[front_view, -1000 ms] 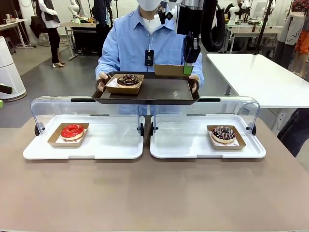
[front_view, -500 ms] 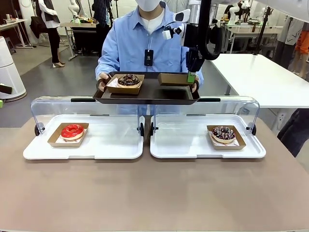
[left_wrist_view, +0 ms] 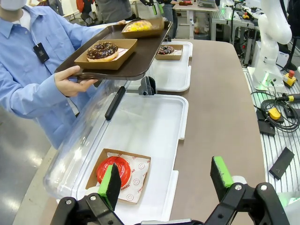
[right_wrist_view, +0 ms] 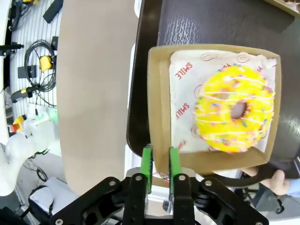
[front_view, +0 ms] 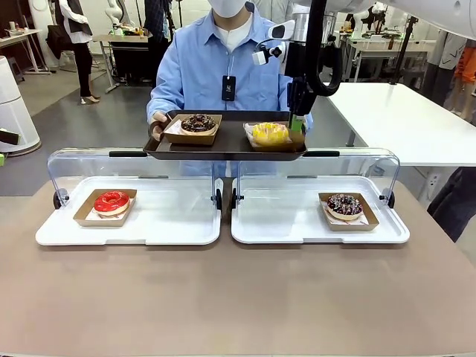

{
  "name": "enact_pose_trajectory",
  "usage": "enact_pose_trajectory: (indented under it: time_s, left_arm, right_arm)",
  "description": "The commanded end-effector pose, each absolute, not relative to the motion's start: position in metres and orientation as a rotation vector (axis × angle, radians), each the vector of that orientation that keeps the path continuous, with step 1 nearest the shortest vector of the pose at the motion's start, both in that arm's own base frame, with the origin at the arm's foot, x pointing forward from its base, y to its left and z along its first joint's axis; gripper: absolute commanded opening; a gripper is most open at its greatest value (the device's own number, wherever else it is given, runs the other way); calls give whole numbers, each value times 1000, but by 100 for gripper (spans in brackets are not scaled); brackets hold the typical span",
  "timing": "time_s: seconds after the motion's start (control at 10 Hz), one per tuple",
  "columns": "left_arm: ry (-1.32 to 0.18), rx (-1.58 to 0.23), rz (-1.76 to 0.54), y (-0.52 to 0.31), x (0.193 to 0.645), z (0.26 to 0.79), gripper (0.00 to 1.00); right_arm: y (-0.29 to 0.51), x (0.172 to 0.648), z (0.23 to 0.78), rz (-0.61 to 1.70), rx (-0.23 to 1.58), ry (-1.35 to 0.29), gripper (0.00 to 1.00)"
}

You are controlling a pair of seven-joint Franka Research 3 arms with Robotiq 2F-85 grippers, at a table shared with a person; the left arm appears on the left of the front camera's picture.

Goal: Provide the desired donut to the person.
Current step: Place the picked Paper togo box onto the Handle tray extended by the person.

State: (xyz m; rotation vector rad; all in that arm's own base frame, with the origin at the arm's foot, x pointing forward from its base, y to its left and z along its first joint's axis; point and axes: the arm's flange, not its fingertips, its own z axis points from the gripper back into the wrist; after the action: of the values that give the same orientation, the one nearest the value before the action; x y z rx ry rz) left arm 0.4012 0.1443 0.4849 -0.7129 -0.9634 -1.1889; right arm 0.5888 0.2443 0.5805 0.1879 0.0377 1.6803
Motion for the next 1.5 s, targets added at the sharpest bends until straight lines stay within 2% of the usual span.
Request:
enact_pose_trajectory:
  time_s: [0.0,0.2,0.3,0.4,1.2,1.4]
  left_arm:
    - [-972,-717,-1171,144,400,486,100]
    - [-972,-717,-1171,144,400,486,100]
    - [-972,-717,-1171,144,400,486,100]
    - [-972,-717,-1171,144,400,486,100]
    - [-972,-717,-1171,144,400,486,100]
    - [-972,-717,-1171,144,400,486,100]
  right_arm:
    - [243,594,589,1697,230,33,100]
    - [240,595,589,1693,234,28,100]
    - [240,594,589,1695,234,30,93]
    - [240,594,589,1697,233,32,100]
    - [238,586,592,1663,173,-9,100]
    - [226,552,600,1672,99,-89,100]
